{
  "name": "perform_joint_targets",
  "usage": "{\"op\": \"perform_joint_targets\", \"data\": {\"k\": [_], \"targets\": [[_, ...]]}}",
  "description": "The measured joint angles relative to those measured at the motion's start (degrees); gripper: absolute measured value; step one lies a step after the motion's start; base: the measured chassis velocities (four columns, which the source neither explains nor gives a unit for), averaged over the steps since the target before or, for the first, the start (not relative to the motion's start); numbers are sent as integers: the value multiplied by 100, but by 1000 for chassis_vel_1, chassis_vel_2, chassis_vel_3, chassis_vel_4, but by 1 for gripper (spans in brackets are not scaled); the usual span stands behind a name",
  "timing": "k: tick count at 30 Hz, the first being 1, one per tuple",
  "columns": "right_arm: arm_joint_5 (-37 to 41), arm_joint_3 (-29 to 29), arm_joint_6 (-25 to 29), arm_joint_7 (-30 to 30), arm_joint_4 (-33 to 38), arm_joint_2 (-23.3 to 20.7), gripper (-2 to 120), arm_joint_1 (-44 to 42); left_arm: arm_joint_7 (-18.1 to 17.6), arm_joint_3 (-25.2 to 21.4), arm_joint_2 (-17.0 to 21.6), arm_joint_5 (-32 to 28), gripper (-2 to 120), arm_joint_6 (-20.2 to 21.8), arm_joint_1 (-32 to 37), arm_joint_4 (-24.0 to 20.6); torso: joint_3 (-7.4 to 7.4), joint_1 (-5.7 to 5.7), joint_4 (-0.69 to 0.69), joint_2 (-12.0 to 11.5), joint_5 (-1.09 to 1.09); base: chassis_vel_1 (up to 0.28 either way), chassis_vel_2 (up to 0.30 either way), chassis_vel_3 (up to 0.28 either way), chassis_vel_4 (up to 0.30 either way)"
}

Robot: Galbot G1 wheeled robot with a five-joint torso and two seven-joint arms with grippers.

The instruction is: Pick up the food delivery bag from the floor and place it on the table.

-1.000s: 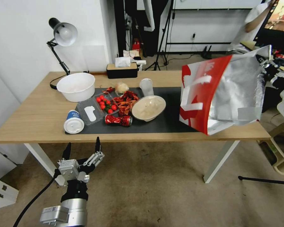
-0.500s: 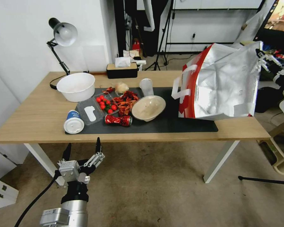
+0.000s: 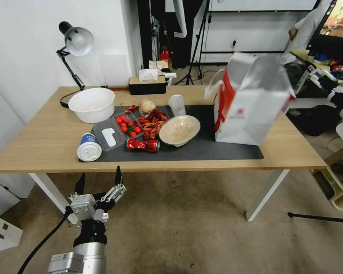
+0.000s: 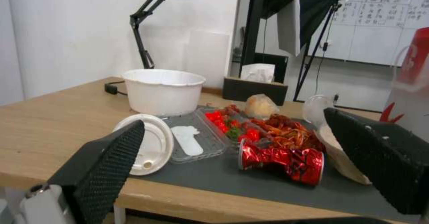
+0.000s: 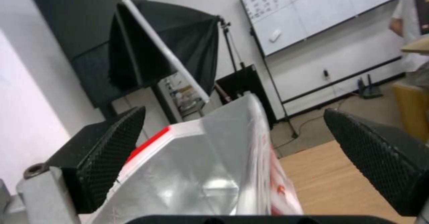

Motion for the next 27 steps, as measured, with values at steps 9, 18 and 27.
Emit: {"op": "perform_joint_targets", "data": {"k": [9,18,27], "targets": [[-593,191,-5,-248,461,125,100,-534,114,-54,2,-23,100,47,-19,-33,0,0,0,0,0,0,0,0,0],[-1728,308,85,-401,1053,335,100,-1204,234,-155,-39,-44,100,87,10,-127,0,0,0,0,-1,0,0,0,0],[-2771,331,421,-539,1583,659,100,-2292,327,-280,-155,-26,100,48,2,-41,0,0,0,0,-1,0,0,0,0]]}}
